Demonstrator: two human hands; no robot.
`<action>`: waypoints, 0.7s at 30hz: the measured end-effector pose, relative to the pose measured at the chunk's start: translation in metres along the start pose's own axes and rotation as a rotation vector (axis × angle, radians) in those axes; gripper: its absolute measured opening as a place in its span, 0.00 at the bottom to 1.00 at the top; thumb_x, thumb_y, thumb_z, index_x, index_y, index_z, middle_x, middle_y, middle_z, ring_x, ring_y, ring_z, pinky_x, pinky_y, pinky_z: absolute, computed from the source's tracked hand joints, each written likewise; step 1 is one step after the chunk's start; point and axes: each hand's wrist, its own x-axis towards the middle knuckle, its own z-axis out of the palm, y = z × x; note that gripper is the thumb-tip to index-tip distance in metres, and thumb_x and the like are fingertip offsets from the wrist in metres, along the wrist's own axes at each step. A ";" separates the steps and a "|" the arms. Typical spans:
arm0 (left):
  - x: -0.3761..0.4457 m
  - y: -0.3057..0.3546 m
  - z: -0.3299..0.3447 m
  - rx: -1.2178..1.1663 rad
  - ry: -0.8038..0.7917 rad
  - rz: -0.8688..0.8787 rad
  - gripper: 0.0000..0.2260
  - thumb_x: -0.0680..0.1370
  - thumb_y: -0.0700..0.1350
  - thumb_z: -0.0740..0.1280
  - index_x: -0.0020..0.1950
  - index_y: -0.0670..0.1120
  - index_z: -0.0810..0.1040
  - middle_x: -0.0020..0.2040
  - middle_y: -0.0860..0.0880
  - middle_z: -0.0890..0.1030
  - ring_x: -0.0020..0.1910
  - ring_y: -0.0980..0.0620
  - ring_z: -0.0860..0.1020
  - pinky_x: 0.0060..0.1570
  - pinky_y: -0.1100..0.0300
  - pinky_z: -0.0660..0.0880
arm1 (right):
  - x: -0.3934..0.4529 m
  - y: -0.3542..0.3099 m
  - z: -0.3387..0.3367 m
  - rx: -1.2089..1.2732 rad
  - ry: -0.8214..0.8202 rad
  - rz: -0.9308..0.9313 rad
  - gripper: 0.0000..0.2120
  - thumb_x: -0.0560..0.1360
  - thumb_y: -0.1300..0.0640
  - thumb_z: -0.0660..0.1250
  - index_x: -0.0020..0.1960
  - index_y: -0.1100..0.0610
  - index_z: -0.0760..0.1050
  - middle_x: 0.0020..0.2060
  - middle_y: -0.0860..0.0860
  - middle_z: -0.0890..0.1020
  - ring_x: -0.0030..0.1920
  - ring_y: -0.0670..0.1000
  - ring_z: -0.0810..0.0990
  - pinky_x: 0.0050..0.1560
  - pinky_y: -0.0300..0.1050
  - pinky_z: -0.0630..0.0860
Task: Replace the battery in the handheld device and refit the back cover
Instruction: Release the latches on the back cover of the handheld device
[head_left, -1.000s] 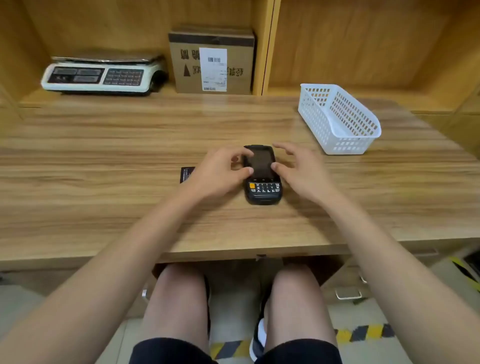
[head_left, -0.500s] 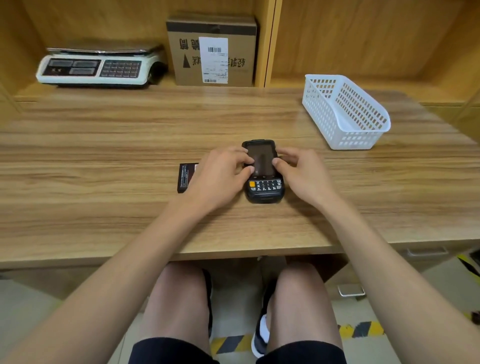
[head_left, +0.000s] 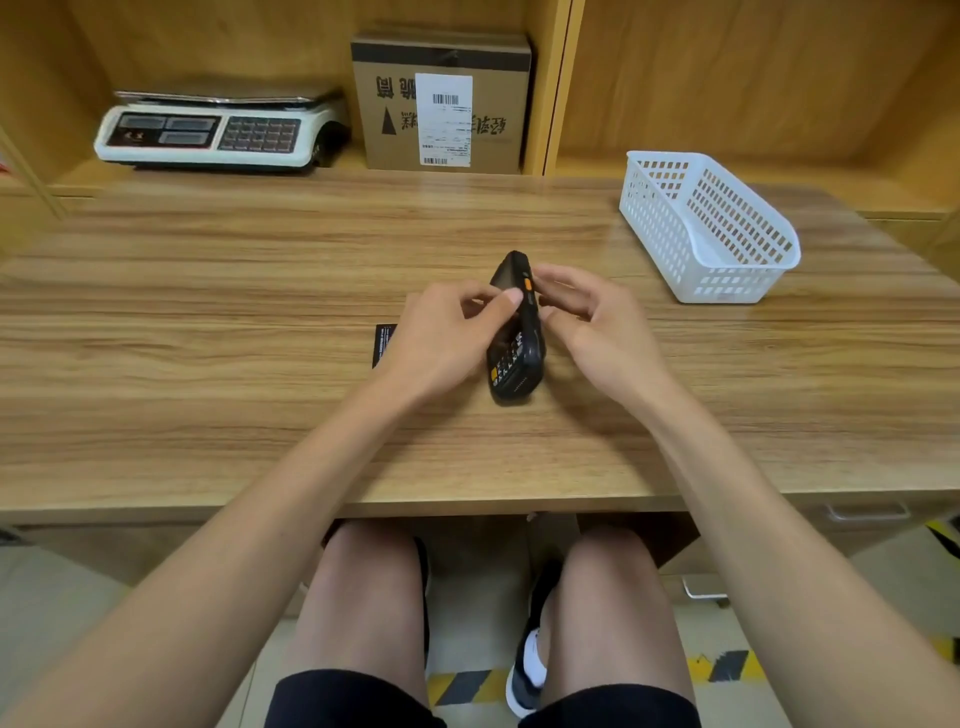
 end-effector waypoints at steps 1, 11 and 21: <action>0.001 0.001 -0.001 -0.032 -0.002 -0.036 0.14 0.77 0.61 0.66 0.49 0.55 0.85 0.37 0.55 0.87 0.39 0.61 0.84 0.45 0.56 0.81 | 0.000 -0.002 0.002 0.011 -0.009 -0.011 0.21 0.76 0.65 0.67 0.66 0.51 0.76 0.62 0.48 0.82 0.65 0.40 0.77 0.70 0.47 0.71; 0.001 0.008 -0.017 -0.232 -0.079 -0.215 0.06 0.76 0.47 0.73 0.50 0.47 0.86 0.43 0.40 0.87 0.43 0.43 0.87 0.42 0.49 0.85 | 0.001 -0.005 0.014 0.022 -0.082 -0.044 0.23 0.76 0.69 0.65 0.69 0.54 0.74 0.65 0.47 0.80 0.65 0.43 0.78 0.69 0.47 0.72; 0.000 0.003 -0.010 -0.384 -0.033 -0.279 0.07 0.77 0.38 0.69 0.44 0.45 0.87 0.40 0.45 0.88 0.40 0.46 0.86 0.36 0.56 0.81 | -0.002 0.004 0.011 -0.211 -0.024 0.007 0.20 0.76 0.57 0.70 0.67 0.51 0.77 0.57 0.49 0.84 0.58 0.44 0.80 0.60 0.40 0.74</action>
